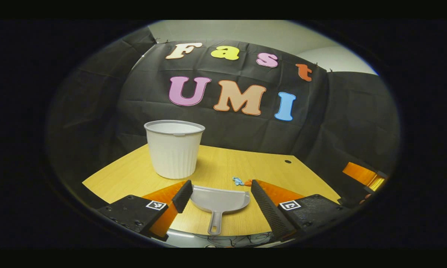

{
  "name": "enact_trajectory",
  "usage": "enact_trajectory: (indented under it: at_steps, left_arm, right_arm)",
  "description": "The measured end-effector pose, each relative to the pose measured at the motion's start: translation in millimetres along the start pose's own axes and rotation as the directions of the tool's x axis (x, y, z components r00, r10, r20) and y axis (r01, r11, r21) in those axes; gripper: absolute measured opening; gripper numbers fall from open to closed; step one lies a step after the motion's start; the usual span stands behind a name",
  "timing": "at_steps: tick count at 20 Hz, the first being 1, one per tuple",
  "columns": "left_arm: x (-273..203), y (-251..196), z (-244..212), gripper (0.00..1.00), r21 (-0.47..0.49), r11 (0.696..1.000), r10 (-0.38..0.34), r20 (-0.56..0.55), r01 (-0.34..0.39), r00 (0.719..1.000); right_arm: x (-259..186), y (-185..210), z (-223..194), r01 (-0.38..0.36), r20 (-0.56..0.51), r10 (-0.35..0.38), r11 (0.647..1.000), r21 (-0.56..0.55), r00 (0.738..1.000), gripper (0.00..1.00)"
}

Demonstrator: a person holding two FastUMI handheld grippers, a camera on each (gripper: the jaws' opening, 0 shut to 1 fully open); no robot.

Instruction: Pick up the small broom and dustpan from the desktop, sweep the trash into the dustpan with the broom, and then empty the trash into the garbage bin.

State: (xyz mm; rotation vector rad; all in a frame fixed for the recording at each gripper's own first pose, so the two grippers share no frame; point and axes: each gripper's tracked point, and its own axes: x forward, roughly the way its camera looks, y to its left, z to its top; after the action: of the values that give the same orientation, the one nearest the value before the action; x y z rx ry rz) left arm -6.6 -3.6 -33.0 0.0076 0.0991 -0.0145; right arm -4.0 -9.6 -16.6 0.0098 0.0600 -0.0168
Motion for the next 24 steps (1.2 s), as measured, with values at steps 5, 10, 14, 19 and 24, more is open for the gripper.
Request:
enact_trajectory:
  at_steps: [5, 10, 14, 19, 24]
  left_arm:
    - [-2, 2, 1, 0.94, 0.008, 1.000, 0.004, -0.004, -0.004, 1.000]
    - [-2, 2, -5, 0.94, 0.005, 1.000, 0.004, -0.013, -0.004, 1.000]
    - [-1, 2, -6, 0.94, 0.007, 1.000, 0.004, -0.020, -0.004, 1.000]
    - [4, 5, -19, 0.94, 0.016, 1.000, -0.001, -0.066, 0.002, 0.998]
    - [15, 0, -48, 0.93, 0.024, 0.999, -0.022, -0.160, 0.026, 0.987]
  right_arm:
    - [-1, -2, 0, 0.006, -0.002, -0.006, 1.000, -0.001, 1.000, 0.98]
    - [0, 1, 0, 0.000, -0.003, 0.000, 1.000, 0.003, 1.000, 0.98]
    - [1, 2, 1, -0.004, -0.003, 0.004, 1.000, -0.002, 1.000, 0.98]
    - [8, -1, -4, -0.001, -0.027, 0.001, 1.000, -0.010, 1.000, 0.99]
    - [29, 10, -34, -0.064, -0.134, 0.057, 0.997, -0.049, 0.989, 0.98]
